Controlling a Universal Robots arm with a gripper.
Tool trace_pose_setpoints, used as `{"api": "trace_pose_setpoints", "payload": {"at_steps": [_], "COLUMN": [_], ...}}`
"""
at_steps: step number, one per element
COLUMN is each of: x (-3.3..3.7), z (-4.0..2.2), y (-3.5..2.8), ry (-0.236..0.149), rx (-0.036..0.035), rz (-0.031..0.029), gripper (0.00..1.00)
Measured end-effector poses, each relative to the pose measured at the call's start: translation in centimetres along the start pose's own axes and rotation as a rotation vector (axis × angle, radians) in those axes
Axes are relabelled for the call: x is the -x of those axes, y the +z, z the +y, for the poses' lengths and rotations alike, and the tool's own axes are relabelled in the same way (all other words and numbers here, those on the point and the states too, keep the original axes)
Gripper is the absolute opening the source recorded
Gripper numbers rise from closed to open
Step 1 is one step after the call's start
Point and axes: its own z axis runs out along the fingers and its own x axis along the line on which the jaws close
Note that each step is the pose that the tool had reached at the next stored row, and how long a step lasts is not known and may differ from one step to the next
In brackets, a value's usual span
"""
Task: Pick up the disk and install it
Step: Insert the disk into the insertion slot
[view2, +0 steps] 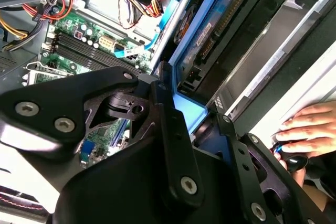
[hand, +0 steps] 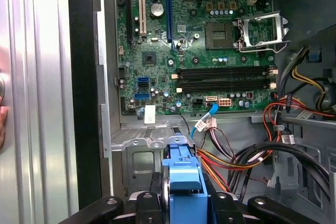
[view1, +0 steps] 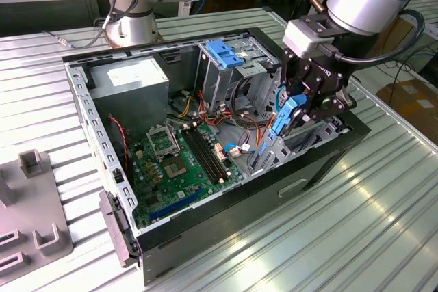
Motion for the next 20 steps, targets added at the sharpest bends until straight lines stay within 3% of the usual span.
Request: {"api": "trace_pose_setpoints", "payload": {"at_steps": [7, 9, 10, 13, 14, 20], "x": [0.00, 0.00, 0.00, 0.00, 0.00, 0.00], "z": [-0.01, -0.01, -0.01, -0.01, -0.01, -0.01], "y": [0.27, 0.24, 0.23, 0.24, 0.25, 0.25], "ry": [0.000, 0.000, 0.000, 0.000, 0.000, 0.000], "rx": [0.0003, 0.0005, 0.0006, 0.0005, 0.0005, 0.0006], "rz": [-0.0022, -0.0013, -0.0010, -0.0010, -0.0011, -0.0010], "gripper": [0.37, 0.45, 0.44, 0.24, 0.12, 0.10]}}
